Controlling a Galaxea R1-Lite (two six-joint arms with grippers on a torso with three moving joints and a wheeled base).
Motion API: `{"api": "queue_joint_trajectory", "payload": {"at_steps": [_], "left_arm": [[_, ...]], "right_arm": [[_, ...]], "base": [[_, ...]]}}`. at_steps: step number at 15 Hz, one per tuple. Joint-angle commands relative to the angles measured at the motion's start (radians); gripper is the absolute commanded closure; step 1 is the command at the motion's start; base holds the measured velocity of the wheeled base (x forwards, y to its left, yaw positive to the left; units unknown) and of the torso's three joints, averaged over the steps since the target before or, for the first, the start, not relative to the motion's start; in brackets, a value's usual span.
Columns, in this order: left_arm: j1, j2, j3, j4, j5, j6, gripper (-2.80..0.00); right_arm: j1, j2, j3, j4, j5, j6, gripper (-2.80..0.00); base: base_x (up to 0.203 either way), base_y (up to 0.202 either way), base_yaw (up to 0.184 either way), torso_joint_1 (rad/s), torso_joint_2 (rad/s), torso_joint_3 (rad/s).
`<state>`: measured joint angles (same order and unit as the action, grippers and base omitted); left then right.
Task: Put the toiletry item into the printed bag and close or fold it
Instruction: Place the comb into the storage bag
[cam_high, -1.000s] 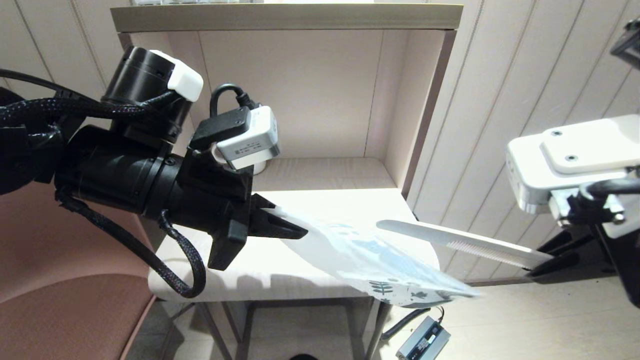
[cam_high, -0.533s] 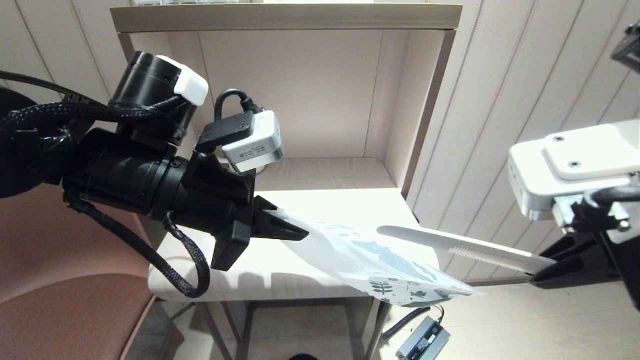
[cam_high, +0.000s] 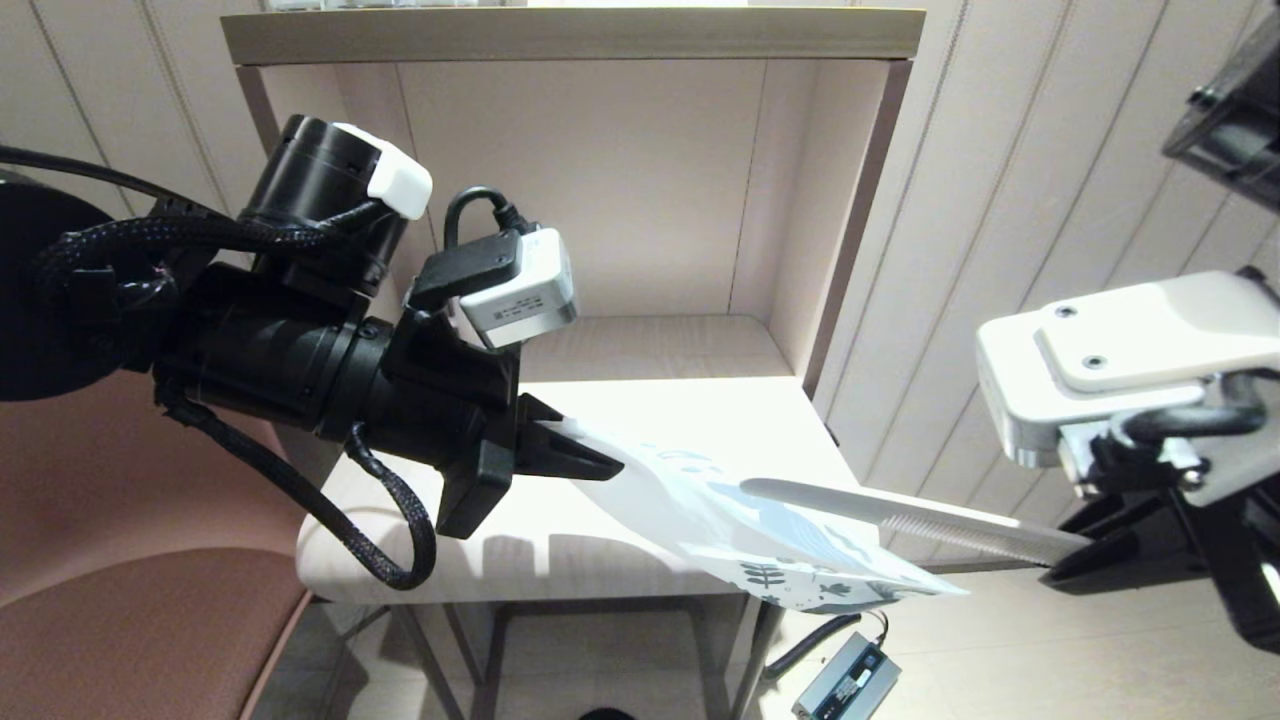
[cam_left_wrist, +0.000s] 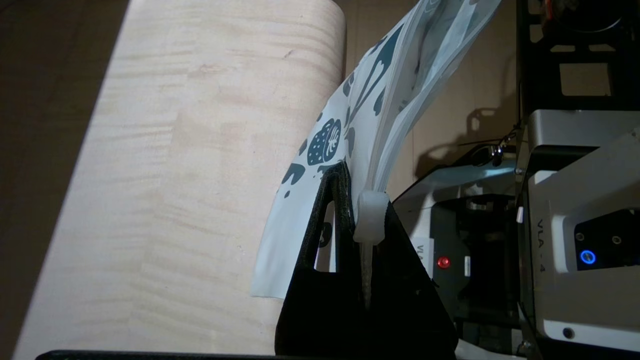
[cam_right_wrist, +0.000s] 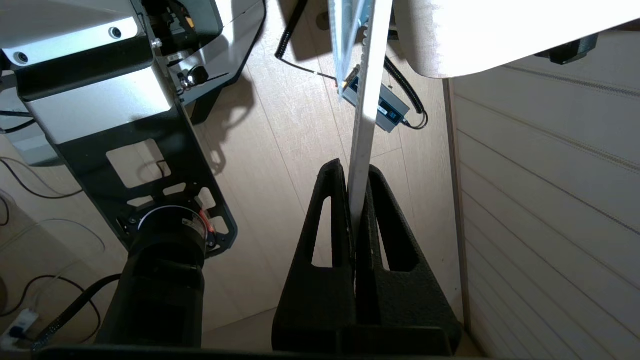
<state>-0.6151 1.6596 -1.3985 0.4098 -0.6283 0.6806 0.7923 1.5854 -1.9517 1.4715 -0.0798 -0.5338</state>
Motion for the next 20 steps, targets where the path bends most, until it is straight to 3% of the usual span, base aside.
{"api": "queue_joint_trajectory", "payload": {"at_steps": [1, 20], "left_arm": [[0.000, 0.003, -0.004, 0.003, -0.004, 0.002, 0.00], [0.000, 0.022, 0.005, 0.000, -0.016, -0.010, 0.00]], "right_arm": [[0.001, 0.027, -0.001, 0.008, -0.001, -0.003, 0.00], [0.012, 0.100, -0.001, -0.083, -0.006, 0.003, 0.00]], "base": [[0.000, 0.000, 0.000, 0.000, 0.00, 0.000], [0.000, 0.000, 0.000, 0.000, 0.00, 0.000]]}}
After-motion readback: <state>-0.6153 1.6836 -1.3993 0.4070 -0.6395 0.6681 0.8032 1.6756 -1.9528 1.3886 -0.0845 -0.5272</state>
